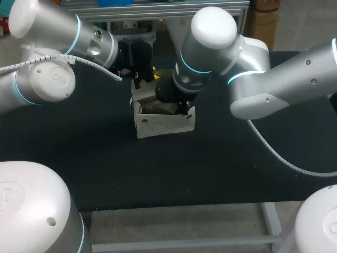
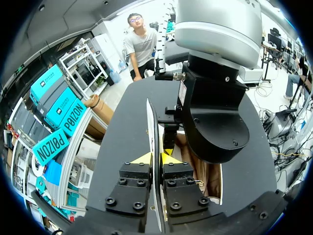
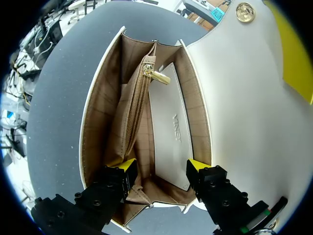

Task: Pick up the bag, open it, inspect its contents, close it, and place it on the opposite side

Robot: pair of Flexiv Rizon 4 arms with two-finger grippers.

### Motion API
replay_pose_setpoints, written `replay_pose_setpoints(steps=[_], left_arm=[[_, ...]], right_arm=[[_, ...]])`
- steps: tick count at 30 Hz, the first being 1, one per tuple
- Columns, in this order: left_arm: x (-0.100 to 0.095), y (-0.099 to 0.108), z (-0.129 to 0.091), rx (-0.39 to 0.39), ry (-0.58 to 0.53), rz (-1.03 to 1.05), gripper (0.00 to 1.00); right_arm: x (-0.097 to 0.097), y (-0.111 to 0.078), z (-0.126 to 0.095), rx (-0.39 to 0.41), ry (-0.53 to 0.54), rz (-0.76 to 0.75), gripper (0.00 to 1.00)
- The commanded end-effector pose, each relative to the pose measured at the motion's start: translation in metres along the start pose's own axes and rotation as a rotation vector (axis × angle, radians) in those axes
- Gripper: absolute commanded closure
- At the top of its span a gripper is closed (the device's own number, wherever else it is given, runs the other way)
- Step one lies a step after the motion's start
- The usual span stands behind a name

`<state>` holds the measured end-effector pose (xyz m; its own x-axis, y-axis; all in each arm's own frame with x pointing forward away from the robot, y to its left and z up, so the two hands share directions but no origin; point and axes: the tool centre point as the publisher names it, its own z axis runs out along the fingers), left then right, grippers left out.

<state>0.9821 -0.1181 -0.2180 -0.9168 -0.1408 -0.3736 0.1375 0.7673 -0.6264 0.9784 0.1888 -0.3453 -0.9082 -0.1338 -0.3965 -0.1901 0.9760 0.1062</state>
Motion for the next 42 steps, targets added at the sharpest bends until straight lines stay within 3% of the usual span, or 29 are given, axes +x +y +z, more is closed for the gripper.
replay_pose_setpoints(steps=[1,34,35,36,37,38,39,42], left_arm=[[0.0,-0.002,-0.002,0.002,0.0,0.002,1.0],[-0.002,-0.001,-0.001,0.005,-0.001,0.003,1.0],[-0.002,-0.001,-0.001,0.005,-0.001,0.004,1.0],[-0.001,-0.001,-0.001,0.005,-0.001,0.005,1.0],[-0.001,-0.001,-0.001,0.005,0.0,0.006,1.0],[-0.001,-0.002,-0.001,0.005,0.001,0.006,1.0],[-0.001,-0.002,0.0,0.005,0.001,0.006,1.0],[0.0,-0.001,0.001,0.003,0.004,0.006,1.0]], right_arm=[[0.001,-0.001,0.009,0.005,0.004,-0.001,0.0],[-0.001,-0.002,0.005,-0.002,-0.014,-0.012,0.0],[-0.001,-0.002,0.005,-0.002,-0.015,-0.012,0.04],[-0.001,-0.002,0.004,0.0,-0.021,-0.012,0.38],[-0.001,-0.001,0.003,-0.001,-0.025,-0.013,0.62],[-0.001,-0.001,0.003,-0.003,-0.03,-0.015,0.92],[-0.001,-0.001,0.002,-0.001,-0.044,-0.018,1.0],[-0.001,0.0,-0.004,-0.013,-0.089,-0.019,1.0]])
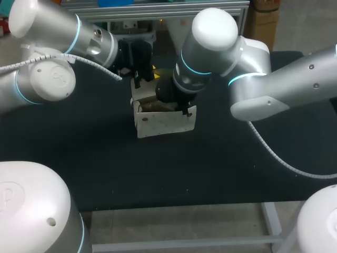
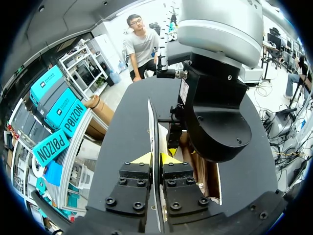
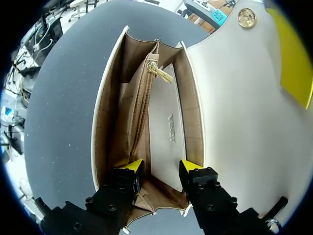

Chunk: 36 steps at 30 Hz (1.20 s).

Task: Pick up the bag, open it, inspect its contents, close it, and place it on the opposite side

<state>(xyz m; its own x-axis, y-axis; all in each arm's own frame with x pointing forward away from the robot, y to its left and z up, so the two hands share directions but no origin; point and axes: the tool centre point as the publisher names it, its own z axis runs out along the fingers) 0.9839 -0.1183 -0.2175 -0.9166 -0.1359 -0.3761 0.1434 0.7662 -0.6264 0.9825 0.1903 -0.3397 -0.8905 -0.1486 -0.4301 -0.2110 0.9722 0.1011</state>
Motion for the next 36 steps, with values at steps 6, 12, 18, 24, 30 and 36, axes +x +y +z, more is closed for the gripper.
replay_pose_setpoints(steps=[6,12,18,24,30,36], left_arm=[[0.001,0.0,0.001,-0.003,0.004,-0.003,1.0],[0.002,-0.003,0.001,-0.009,-0.002,0.006,1.0],[0.004,-0.009,-0.005,-0.013,-0.008,0.012,1.0],[0.006,-0.018,-0.015,0.007,0.007,0.007,1.0],[0.009,-0.023,-0.02,0.054,0.098,-0.041,1.0],[0.015,-0.013,-0.002,0.031,0.218,-0.091,1.0]], right_arm=[[0.001,0.003,-0.029,-0.038,-0.215,0.001,1.0],[-0.005,0.006,-0.06,-0.048,-0.37,0.004,1.0],[-0.002,0.005,-0.087,-0.044,-0.479,0.015,1.0],[0.009,0.001,-0.119,-0.044,-0.561,0.02,1.0],[0.028,-0.002,-0.147,-0.043,-0.614,0.016,1.0],[0.052,-0.004,-0.16,-0.036,-0.64,0.011,1.0]])
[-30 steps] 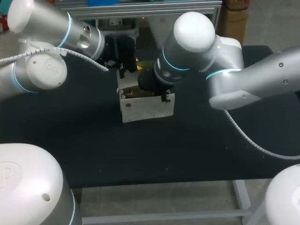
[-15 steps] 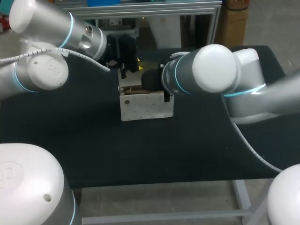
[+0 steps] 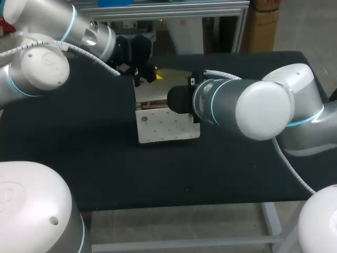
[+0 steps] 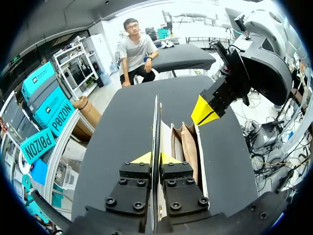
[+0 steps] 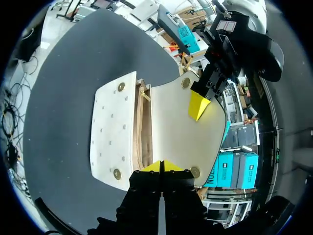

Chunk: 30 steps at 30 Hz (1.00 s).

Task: Pick up the bag, open it, inspect its contents, close it, and place it on the opposite side

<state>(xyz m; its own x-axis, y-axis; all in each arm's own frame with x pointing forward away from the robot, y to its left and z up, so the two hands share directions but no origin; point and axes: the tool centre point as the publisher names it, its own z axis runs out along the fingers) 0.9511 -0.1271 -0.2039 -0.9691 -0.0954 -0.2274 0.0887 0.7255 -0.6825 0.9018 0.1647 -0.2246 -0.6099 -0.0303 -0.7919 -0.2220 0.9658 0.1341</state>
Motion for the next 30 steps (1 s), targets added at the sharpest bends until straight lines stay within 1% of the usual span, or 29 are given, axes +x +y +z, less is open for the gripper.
replay_pose_setpoints(steps=[1,7,11,12,14,21,23,24,27,28,30], left_arm=[[-0.014,0.008,0.014,-0.017,0.08,-0.026,1.0],[-0.02,0.021,0.034,-0.031,0.106,-0.046,1.0],[-0.023,0.026,0.042,-0.056,0.065,-0.029,1.0],[-0.024,0.027,0.044,-0.068,0.039,-0.022,1.0],[-0.027,0.031,0.048,-0.071,0.021,-0.021,1.0],[-0.03,0.042,0.054,-0.038,-0.036,0.0,1.0],[-0.03,0.044,0.055,-0.042,-0.056,0.004,1.0],[-0.03,0.045,0.056,-0.03,-0.059,0.012,1.0],[-0.028,0.048,0.058,-0.035,-0.079,0.025,1.0],[-0.027,0.049,0.059,-0.025,-0.083,0.034,1.0],[-0.026,0.05,0.06,-0.032,-0.099,0.045,1.0]], right_arm=[[0.015,-0.008,-0.031,-0.001,-0.164,-0.004,1.0],[0.025,-0.012,-0.033,0.017,-0.157,0.002,1.0],[0.03,-0.014,-0.03,0.025,-0.153,0.008,1.0],[0.031,-0.015,-0.028,0.028,-0.152,0.01,1.0],[0.033,-0.015,-0.024,0.034,-0.144,0.009,1.0],[0.043,-0.019,-0.011,0.041,-0.108,0.008,1.0],[0.047,-0.018,-0.007,0.04,-0.097,0.007,1.0],[0.049,-0.018,-0.004,0.044,-0.093,0.005,1.0],[0.054,-0.018,0.003,0.047,-0.081,0.005,1.0],[0.056,-0.018,0.006,0.048,-0.076,0.004,1.0],[0.059,-0.018,0.012,0.045,-0.064,0.004,1.0]])
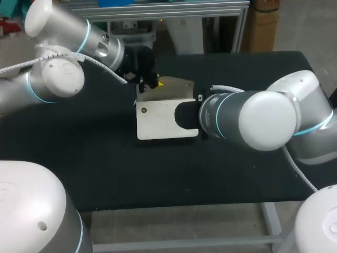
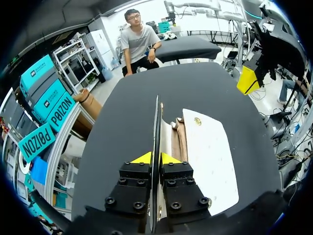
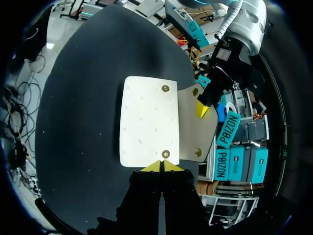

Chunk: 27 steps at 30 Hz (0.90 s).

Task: Pick up the bag, open it, inspect its contents, close it, and place it on the opposite side

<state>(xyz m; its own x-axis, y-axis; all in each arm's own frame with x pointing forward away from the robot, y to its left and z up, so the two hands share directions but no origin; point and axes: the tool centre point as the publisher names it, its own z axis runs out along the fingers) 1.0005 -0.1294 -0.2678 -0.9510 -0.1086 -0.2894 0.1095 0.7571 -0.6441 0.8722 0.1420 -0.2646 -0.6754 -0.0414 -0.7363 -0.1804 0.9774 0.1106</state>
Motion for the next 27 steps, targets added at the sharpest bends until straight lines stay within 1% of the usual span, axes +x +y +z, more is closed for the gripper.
replay_pose_setpoints(steps=[1,3,7,13,19,25,26,27], left_arm=[[0.008,0.003,0.004,0.017,-0.048,0.021,1.0],[0.011,0.004,0.007,-0.002,-0.062,0.032,1.0],[0.016,0.006,0.015,-0.008,-0.073,0.064,1.0],[0.02,0.009,0.022,-0.027,-0.092,0.069,1.0],[0.023,0.012,0.024,-0.037,-0.114,0.069,1.0],[0.024,0.015,0.028,-0.06,-0.113,0.062,1.0],[0.023,0.016,0.029,-0.062,-0.109,0.059,1.0],[0.023,0.017,0.03,-0.064,-0.107,0.055,1.0]], right_arm=[[0.009,0.004,0.019,-0.005,-0.147,-0.003,1.0],[0.013,0.005,0.025,0.0,-0.14,-0.005,1.0],[0.02,0.006,0.037,0.009,-0.126,-0.013,1.0],[0.03,0.004,0.048,0.026,-0.104,-0.006,1.0],[0.036,0.003,0.052,0.037,-0.092,0.004,1.0],[0.045,0.005,0.046,0.042,-0.084,0.013,1.0],[0.047,0.006,0.044,0.045,-0.083,0.013,0.97],[0.049,0.006,0.043,0.046,-0.082,0.014,0.85]])
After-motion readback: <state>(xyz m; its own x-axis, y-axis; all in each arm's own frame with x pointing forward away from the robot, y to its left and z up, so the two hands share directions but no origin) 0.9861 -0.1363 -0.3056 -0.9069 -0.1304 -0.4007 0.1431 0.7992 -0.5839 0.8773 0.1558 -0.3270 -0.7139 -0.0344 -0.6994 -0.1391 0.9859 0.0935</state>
